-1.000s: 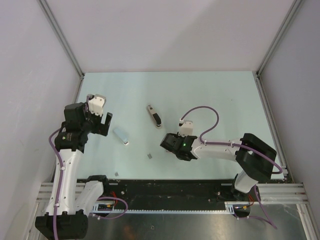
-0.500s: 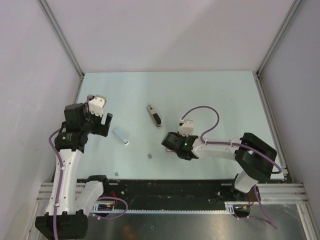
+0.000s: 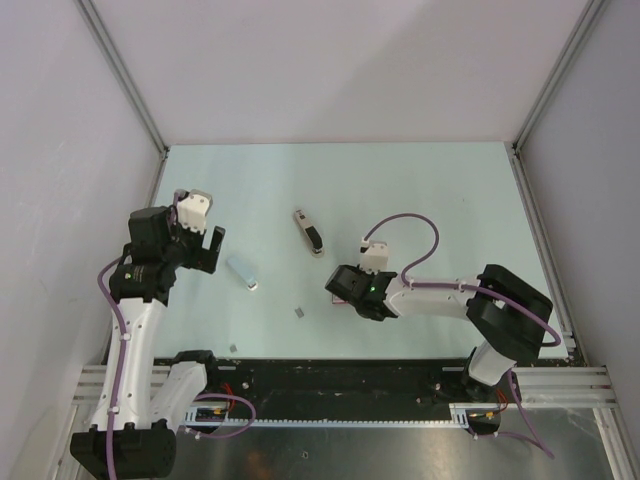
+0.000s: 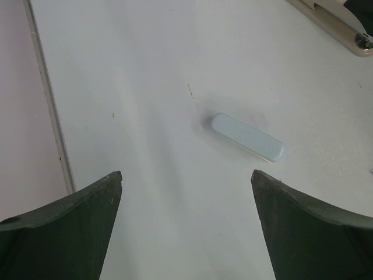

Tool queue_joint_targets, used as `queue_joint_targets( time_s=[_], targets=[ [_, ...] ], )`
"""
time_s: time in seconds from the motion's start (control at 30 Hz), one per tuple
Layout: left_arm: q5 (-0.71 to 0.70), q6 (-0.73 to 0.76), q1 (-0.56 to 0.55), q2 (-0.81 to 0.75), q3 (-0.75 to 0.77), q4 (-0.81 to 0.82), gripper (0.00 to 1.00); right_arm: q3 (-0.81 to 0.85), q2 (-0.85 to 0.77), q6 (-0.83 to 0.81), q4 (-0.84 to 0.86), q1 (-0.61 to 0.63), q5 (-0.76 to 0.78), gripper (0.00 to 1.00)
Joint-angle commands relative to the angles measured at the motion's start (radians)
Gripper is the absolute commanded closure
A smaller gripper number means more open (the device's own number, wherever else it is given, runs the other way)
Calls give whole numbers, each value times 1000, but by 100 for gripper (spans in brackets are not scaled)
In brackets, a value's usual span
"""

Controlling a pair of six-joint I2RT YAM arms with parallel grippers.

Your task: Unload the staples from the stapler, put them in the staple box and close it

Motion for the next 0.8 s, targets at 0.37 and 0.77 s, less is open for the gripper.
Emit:
queue_joint_targets(
  time_s=[0.37, 0.77],
  targets=[
    [28, -9, 11, -16, -12, 5, 3, -4, 31, -32, 40, -16, 0, 100],
    [42, -10, 11, -22, -23, 3, 3, -4, 25, -54, 60, -19, -24, 84]
  ],
)
